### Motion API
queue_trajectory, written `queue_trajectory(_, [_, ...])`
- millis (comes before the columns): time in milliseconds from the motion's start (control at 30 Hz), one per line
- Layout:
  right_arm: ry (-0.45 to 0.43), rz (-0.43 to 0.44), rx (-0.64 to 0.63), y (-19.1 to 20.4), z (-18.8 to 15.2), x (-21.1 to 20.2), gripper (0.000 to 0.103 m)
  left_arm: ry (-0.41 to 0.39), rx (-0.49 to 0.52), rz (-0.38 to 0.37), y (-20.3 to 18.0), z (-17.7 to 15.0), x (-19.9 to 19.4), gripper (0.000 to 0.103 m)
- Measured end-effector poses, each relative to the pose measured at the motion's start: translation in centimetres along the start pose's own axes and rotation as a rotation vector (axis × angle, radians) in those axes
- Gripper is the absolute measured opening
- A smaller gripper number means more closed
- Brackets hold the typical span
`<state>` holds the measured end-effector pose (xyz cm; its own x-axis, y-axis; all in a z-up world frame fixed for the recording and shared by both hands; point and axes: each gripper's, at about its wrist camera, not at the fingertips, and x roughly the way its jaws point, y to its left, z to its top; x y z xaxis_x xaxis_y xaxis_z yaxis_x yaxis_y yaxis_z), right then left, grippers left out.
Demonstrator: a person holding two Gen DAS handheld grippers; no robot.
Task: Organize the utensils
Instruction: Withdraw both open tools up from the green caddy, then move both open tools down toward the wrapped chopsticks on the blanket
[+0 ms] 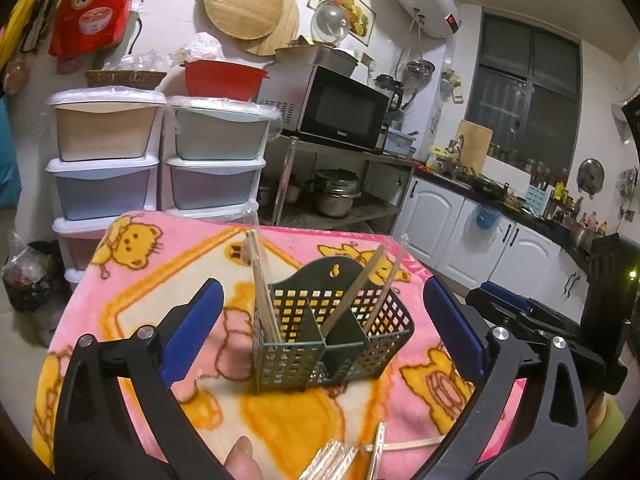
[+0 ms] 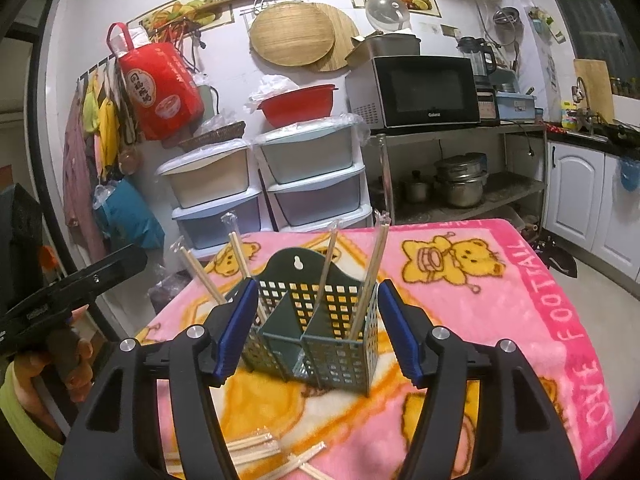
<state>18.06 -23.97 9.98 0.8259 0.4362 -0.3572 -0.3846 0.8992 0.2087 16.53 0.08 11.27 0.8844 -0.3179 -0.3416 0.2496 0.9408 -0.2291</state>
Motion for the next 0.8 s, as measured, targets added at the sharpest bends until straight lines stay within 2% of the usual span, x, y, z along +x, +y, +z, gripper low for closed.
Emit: queue_trajectory(800, [0.102, 0.009, -0.026, 0.5, -3.7, -0.4, 0.062, 0.099, 0.018, 0.026, -0.2, -4.1, 0.5, 0.092])
